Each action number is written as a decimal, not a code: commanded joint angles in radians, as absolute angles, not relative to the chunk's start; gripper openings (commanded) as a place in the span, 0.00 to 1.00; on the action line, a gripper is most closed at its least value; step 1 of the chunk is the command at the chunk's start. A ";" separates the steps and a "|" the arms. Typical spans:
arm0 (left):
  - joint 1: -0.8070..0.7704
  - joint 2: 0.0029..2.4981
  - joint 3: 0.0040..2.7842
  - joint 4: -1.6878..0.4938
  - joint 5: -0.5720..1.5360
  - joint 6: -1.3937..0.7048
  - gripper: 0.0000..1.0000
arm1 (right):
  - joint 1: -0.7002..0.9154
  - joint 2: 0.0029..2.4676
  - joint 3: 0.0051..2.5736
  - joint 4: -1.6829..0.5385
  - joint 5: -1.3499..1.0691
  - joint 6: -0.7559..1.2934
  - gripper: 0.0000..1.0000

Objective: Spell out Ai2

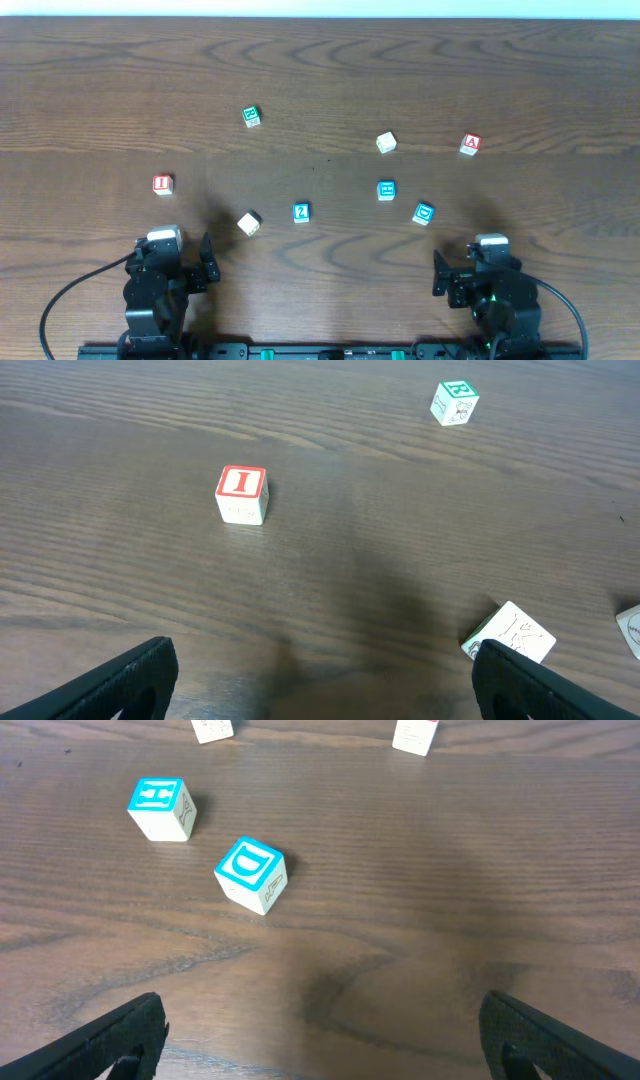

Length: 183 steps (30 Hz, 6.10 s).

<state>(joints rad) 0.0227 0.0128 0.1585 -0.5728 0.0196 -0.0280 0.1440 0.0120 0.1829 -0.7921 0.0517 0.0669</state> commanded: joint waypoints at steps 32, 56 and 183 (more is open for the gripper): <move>0.023 0.019 0.153 -0.571 0.157 -0.084 0.95 | 0.136 0.006 0.175 -0.793 0.044 0.054 0.99; 0.043 1.224 0.862 -0.690 -0.147 -0.033 0.95 | 0.136 0.006 0.175 -0.793 0.044 0.055 0.99; -0.599 2.120 1.616 -0.693 -0.005 -0.390 0.06 | 0.136 0.006 0.175 -0.793 0.044 0.055 0.99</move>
